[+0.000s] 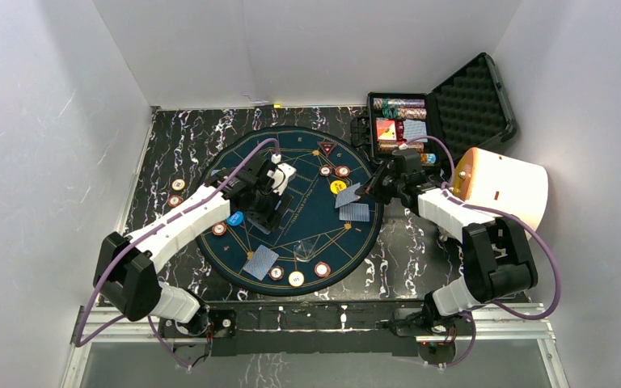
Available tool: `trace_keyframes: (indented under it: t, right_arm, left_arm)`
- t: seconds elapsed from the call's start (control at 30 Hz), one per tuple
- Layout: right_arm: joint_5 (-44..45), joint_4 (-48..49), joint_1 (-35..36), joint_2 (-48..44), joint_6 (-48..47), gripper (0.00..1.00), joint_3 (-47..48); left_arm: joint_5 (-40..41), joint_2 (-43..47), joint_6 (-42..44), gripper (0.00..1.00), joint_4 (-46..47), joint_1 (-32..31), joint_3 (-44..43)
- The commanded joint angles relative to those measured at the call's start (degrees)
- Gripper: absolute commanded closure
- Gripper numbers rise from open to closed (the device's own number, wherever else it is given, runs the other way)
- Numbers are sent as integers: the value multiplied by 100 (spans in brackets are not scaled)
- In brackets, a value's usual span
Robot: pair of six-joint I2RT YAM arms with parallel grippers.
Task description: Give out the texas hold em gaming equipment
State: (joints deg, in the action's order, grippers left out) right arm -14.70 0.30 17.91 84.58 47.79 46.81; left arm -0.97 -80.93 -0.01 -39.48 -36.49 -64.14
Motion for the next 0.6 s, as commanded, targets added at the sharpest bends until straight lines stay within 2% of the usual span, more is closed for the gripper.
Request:
trace_keyframes:
  t: [0.0,0.43,0.47,0.57]
  right_arm:
    - [350,-58,-32,-79,-169,100,-79]
    - [270,-216,-77,-228,-398,100,-435]
    - [334,-330,-82,-272,-446,92,-443]
    - [623,-713,-78,-467,-785,56,-365]
  left_arm:
    - [-30,189,14,100,-85,19,-261]
    - [-33,219,19,100,-103,19,-274]
    - [-43,218,18,100,-103,19,-281]
    - [-88,191,37,100,-100,19,-288]
